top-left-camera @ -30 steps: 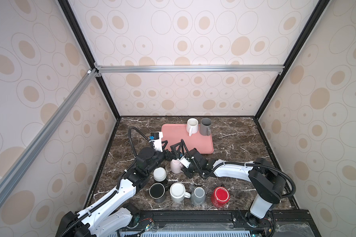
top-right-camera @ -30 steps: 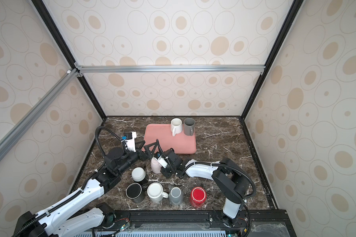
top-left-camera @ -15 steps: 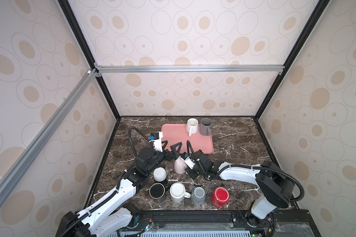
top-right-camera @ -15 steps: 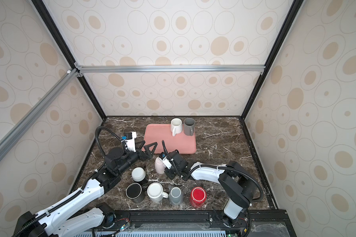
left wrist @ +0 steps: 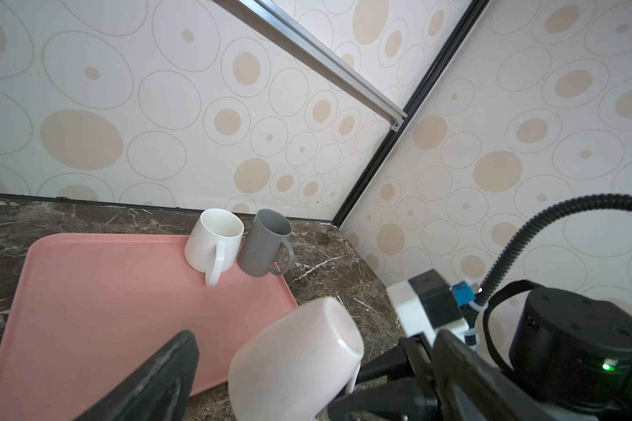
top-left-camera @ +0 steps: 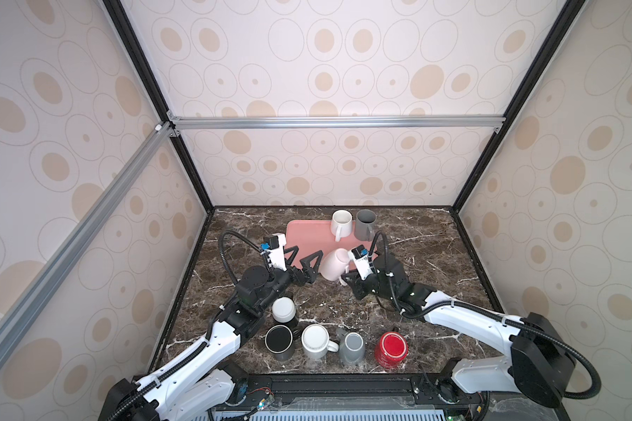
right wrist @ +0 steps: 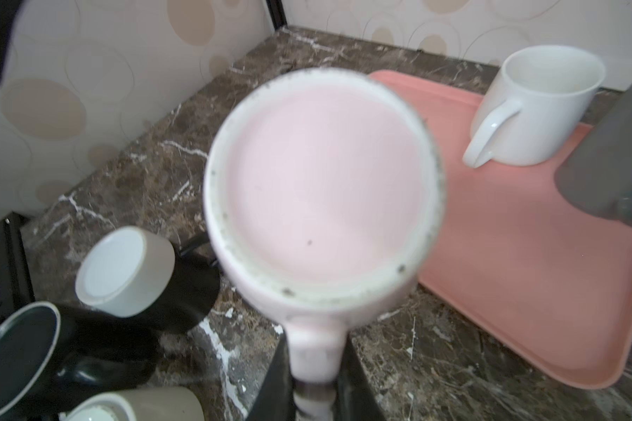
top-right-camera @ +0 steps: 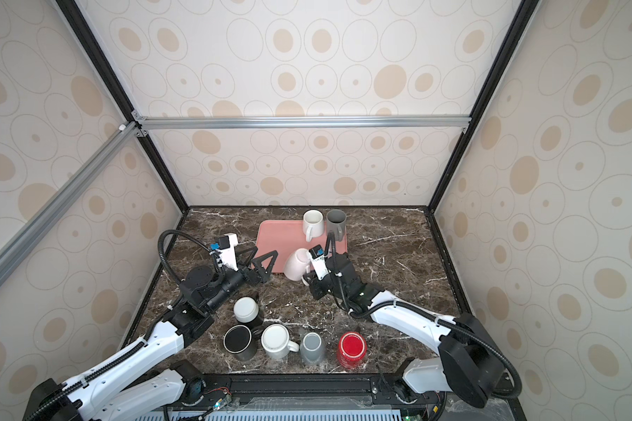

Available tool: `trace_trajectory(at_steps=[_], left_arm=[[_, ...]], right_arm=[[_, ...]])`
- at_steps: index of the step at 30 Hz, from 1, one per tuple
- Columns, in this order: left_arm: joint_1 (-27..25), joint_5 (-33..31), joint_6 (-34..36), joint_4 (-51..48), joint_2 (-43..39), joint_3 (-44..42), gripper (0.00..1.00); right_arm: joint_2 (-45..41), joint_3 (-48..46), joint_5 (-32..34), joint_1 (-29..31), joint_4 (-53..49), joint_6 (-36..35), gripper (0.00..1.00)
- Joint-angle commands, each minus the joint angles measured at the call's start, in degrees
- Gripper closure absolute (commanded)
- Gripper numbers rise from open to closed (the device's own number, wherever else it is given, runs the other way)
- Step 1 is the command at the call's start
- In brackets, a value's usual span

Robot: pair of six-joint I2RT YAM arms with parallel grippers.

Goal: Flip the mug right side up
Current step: 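Lift the pink mug with the right gripper toward the left gripper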

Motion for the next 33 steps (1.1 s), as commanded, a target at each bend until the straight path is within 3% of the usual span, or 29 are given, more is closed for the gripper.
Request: trace_trajectory(at_steps=[1, 8, 17, 27, 33], left_arm=[[-0.2, 3.9, -1.2, 4.8, -0.5, 0.8, 0.01], [0.2, 10.8, -5.1, 14.2, 1.2, -1.0, 0.06], [0.8, 20.0, -12.7, 32.5, 5.9, -4.1, 0.33], [0.8, 21.5, -16.5, 44.3, 8.1, -4.7, 0.45], [0.8, 21.8, -18.1, 46.2, 10.4, -3.6, 0.51]], right_arm=[[-4.2, 0.2, -2.5, -1.2, 11.8, 6.0, 1.00], [-6.7, 0.6, -7.3, -3.6, 27.4, 15.1, 1.00], [-4.4, 2.3, -16.3, -3.8, 45.0, 27.3, 1.00], [-2.8, 3.9, -20.3, -0.9, 48.2, 30.4, 1.00], [-1.8, 4.9, -21.4, 0.7, 48.8, 30.5, 1.00]])
